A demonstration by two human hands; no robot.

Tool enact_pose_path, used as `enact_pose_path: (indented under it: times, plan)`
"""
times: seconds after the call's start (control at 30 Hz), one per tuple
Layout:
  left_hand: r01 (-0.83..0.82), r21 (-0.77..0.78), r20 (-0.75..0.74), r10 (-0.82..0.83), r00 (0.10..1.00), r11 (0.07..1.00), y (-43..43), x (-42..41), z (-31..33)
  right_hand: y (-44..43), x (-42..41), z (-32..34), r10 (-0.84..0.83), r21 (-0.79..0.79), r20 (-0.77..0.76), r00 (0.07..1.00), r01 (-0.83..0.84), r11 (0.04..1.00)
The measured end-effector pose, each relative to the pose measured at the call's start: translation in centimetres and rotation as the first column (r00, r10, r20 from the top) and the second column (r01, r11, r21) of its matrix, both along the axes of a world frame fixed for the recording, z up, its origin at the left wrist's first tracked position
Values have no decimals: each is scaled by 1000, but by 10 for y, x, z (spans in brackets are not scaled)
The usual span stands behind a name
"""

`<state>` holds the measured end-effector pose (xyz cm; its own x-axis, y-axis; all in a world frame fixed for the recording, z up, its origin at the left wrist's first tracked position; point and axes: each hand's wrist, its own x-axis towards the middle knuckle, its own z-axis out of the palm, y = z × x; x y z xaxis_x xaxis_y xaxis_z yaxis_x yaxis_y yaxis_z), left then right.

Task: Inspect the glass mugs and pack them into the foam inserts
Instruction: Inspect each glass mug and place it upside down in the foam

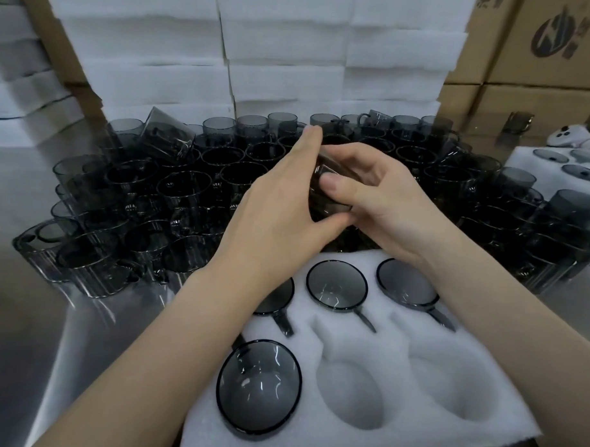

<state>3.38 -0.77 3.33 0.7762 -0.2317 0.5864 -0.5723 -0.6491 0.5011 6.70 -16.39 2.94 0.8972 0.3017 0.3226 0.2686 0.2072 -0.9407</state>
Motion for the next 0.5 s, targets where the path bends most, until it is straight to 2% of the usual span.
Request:
enact_pose_path:
  times: [0.07, 0.13, 0.2, 0.3, 0.37, 0.4, 0.5]
  plan:
    - [11, -40, -1, -11, 1000, 999, 0, 0, 0, 1, 0, -1, -54, -66, 37, 998, 56, 996]
    - [51, -45, 18, -51, 999, 998, 0, -1, 0, 1, -2, 2, -79, -20, 22, 997, 80, 997]
    - [111, 18, 46, -112, 993, 994, 0, -4, 0, 1, -2, 5, -87, 69, -37, 996, 89, 994]
    - [188, 121, 89, -200, 976, 975, 0, -5, 0, 0, -2, 7, -99, 80, -117, 988, 109, 991]
    - [219, 167, 126, -241, 962, 961, 1, -5, 1, 1, 1, 7, -9, 106, -232, 973, 35, 994]
    - [231, 169, 149, -257, 955, 958, 1, -4, 1, 1, 1, 8, 88, 135, -307, 948, -48, 990]
    - [255, 116, 189, -273, 943, 960, 2, -2, 2, -1, 0, 10, 360, 191, -420, 833, -307, 932]
